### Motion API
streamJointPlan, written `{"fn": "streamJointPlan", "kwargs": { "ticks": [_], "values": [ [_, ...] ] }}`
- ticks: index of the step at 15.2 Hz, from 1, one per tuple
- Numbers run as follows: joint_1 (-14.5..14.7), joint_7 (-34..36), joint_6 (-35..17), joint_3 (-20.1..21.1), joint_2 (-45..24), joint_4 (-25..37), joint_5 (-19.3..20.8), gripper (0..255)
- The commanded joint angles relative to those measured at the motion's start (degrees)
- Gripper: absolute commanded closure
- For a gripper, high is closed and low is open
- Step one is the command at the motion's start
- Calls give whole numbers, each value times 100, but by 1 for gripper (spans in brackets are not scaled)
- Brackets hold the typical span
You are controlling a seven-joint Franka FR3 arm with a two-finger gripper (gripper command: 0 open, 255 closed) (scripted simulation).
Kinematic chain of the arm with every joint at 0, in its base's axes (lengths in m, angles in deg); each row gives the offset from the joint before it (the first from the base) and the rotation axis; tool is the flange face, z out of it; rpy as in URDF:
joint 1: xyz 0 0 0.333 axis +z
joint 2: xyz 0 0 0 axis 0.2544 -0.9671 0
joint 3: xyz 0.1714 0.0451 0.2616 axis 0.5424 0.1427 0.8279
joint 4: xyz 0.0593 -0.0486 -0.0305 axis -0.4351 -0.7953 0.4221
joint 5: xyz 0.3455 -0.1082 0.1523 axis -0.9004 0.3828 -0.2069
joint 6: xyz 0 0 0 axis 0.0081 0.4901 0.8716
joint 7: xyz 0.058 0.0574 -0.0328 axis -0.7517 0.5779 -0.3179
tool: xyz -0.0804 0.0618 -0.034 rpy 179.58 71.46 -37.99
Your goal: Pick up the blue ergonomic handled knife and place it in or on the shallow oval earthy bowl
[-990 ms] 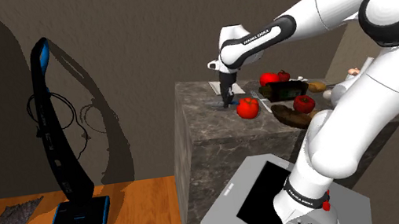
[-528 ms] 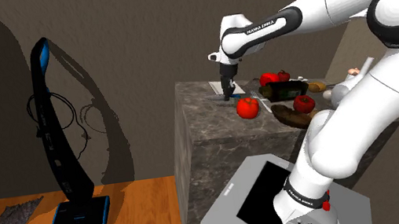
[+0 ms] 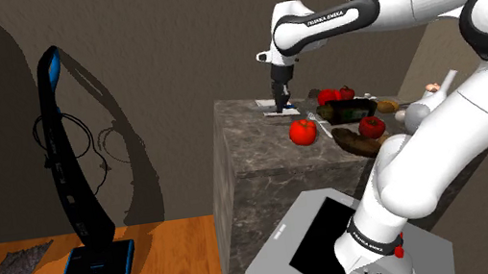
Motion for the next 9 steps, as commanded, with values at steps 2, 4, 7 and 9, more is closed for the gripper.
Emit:
{"fn": "streamJointPlan", "kwargs": {
  "ticks": [2,4,7,9],
  "values": [
    [10,4,239,39,50,186,-12,255],
    [13,1,361,55,74,285,-17,255],
    [-203,-198,417,-76,543,-79,233,255],
    [-359,-348,470,-172,841,-289,402,255]
  ]
}}
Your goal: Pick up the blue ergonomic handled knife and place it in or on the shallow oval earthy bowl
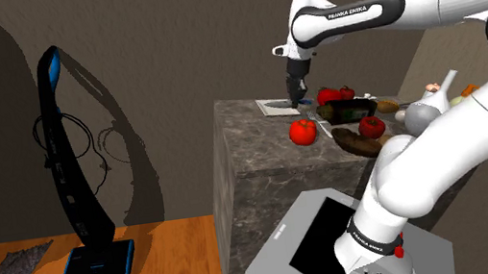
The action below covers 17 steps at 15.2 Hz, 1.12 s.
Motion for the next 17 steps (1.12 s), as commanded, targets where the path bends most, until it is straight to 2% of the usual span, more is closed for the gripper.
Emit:
{"fn": "streamJointPlan", "kwargs": {
  "ticks": [1,9,17],
  "values": [
    [-160,-149,64,-89,309,-211,176,255],
    [-863,-932,360,-579,1305,-736,874,255],
    [-1545,-1921,638,-1234,1939,-831,1576,255]
  ]
}}
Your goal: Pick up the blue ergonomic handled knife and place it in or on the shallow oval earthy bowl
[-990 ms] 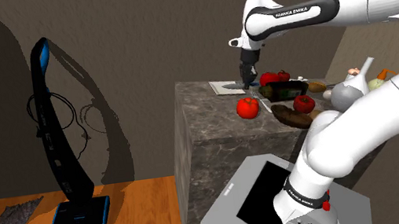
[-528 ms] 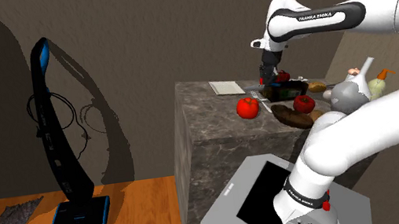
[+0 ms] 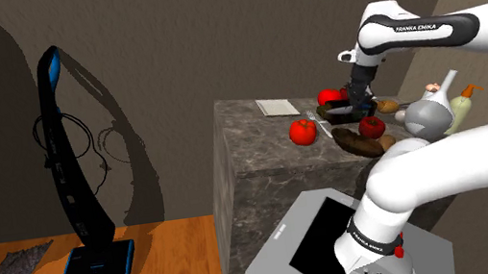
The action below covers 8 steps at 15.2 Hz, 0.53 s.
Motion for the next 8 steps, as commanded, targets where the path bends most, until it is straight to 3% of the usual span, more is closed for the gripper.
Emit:
{"fn": "streamJointPlan", "kwargs": {
  "ticks": [1,8],
  "values": [
    [-171,-277,67,-182,139,7,184,255],
    [-291,-385,-348,-536,139,-341,473,255]
  ]
}}
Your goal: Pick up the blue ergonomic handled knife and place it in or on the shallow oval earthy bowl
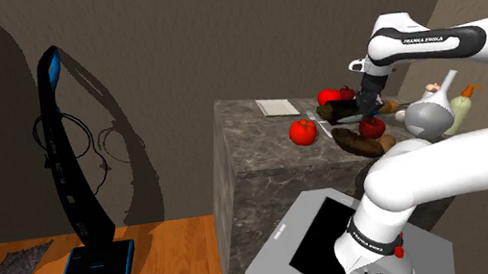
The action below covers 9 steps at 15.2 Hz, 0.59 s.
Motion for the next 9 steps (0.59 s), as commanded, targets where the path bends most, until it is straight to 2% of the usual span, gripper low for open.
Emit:
{"fn": "streamJointPlan", "kwargs": {
  "ticks": [1,6,9],
  "values": [
    [-2,21,-154,-83,-34,-113,60,255],
    [-9,75,-550,-305,-138,-395,225,255],
    [-9,79,-579,-322,-147,-414,237,255]
  ]
}}
